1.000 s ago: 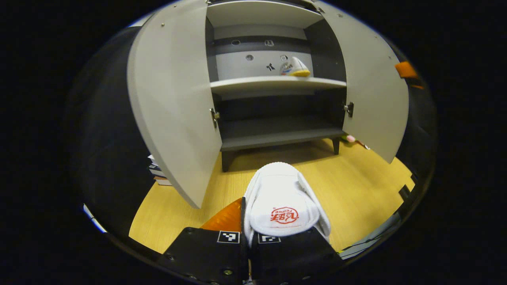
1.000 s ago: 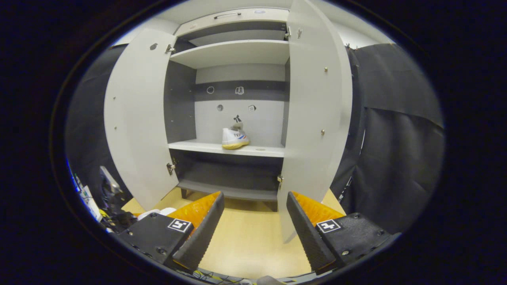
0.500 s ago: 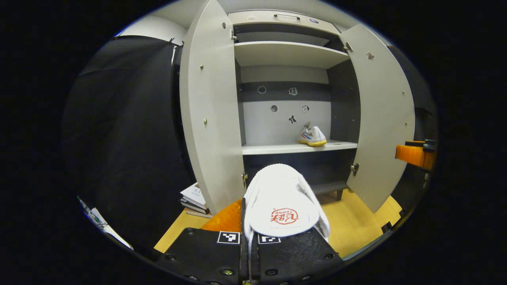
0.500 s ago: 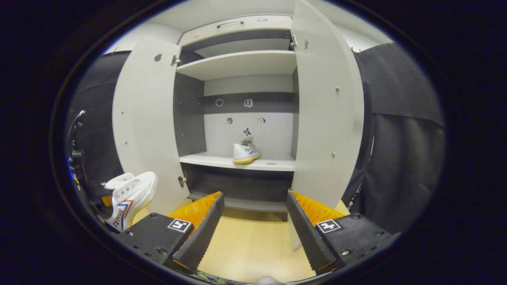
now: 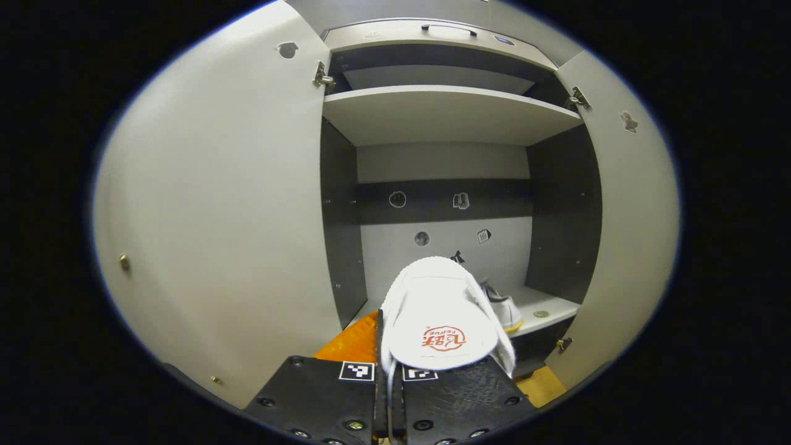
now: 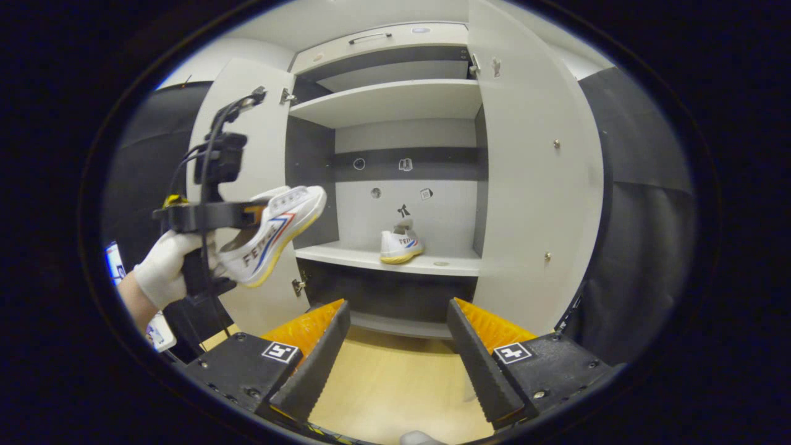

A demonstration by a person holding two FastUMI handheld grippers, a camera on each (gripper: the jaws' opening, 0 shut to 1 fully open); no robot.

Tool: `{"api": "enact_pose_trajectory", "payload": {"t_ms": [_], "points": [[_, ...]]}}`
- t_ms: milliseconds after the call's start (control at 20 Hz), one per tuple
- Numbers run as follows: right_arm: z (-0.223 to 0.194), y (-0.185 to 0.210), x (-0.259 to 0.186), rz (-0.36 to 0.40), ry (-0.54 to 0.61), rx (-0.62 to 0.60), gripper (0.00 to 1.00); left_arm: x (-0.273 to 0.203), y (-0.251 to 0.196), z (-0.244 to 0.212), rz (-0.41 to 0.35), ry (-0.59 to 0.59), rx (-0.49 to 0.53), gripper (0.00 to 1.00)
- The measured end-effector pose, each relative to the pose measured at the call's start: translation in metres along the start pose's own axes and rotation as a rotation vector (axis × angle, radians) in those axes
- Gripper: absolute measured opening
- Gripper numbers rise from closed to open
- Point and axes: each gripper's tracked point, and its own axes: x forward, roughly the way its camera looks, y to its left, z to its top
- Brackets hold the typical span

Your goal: Grab one shoe with the right hand and put it into the shoe cabinet, grab the other shoe with the left hand and put it into the shoe cabinet; then close the right door with the right hand and the left door with the left hand.

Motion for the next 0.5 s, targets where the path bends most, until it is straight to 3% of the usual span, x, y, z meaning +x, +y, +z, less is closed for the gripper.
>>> {"api": "enact_pose_trajectory", "payload": {"t_ms": [200, 400, 500], "points": [[-0.003, -0.003, 0.006, 0.016, 0.019, 0.008, 1.00, 0.083, -0.021, 0.010, 0.012, 0.009, 0.038, 0.11], [-0.006, -0.011, 0.007, 0.005, 0.042, -0.004, 1.00, 0.146, -0.005, 0.012, -0.005, 0.081, 0.028, 0.11], [-0.007, -0.014, 0.005, -0.001, 0.053, -0.001, 1.00, 0.174, -0.020, -0.013, 0.010, 0.136, 0.053, 0.12]]}}
